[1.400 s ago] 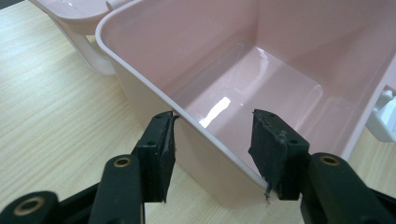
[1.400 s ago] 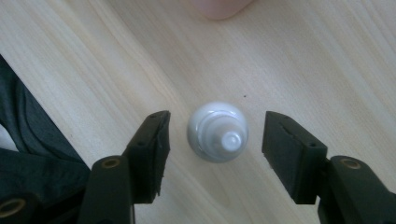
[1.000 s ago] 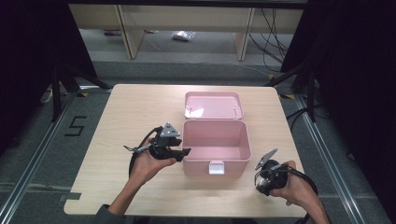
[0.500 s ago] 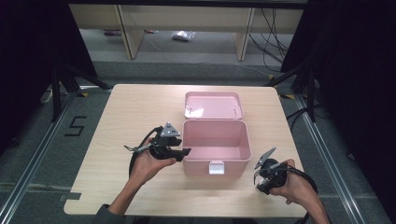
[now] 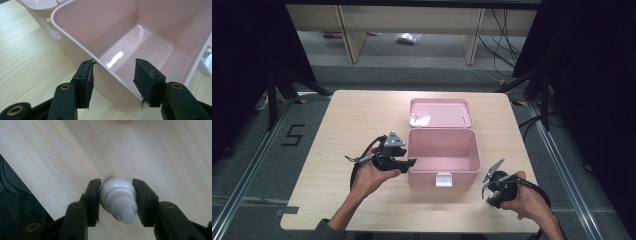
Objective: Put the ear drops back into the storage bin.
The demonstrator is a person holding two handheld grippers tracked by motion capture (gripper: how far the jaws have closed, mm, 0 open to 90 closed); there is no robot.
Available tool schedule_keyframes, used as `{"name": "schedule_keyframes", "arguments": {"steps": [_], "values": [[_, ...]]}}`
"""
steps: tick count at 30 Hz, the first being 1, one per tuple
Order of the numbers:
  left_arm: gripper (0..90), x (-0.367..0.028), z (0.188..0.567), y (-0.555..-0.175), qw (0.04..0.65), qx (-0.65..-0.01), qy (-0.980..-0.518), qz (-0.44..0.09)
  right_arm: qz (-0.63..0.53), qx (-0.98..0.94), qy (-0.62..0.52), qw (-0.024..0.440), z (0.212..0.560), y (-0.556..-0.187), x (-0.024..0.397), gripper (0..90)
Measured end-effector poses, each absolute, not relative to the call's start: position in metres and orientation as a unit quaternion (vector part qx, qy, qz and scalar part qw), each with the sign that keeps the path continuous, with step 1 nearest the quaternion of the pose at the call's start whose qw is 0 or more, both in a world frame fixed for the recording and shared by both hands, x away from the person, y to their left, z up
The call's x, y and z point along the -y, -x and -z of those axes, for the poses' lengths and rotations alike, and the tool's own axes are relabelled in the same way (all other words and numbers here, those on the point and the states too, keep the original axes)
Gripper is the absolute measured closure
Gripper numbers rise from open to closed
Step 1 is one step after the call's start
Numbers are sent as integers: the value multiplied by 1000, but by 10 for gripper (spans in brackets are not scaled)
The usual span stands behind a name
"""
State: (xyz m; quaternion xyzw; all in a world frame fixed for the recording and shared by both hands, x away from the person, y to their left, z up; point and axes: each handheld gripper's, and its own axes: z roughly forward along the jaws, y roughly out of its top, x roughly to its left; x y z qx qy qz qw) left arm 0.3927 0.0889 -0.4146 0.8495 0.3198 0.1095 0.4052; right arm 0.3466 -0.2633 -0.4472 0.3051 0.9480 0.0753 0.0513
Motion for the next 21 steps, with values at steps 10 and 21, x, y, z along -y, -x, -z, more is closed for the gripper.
{"name": "schedule_keyframes", "arguments": {"steps": [10,21], "values": [[493,-89,414,-392,401,-320,-851,-114,-69,-945,-314,61,437,-343,264,602],[495,-89,415,-392,408,-321,-848,-110,-97,-949,-294,56,408,-347,263,602]]}}
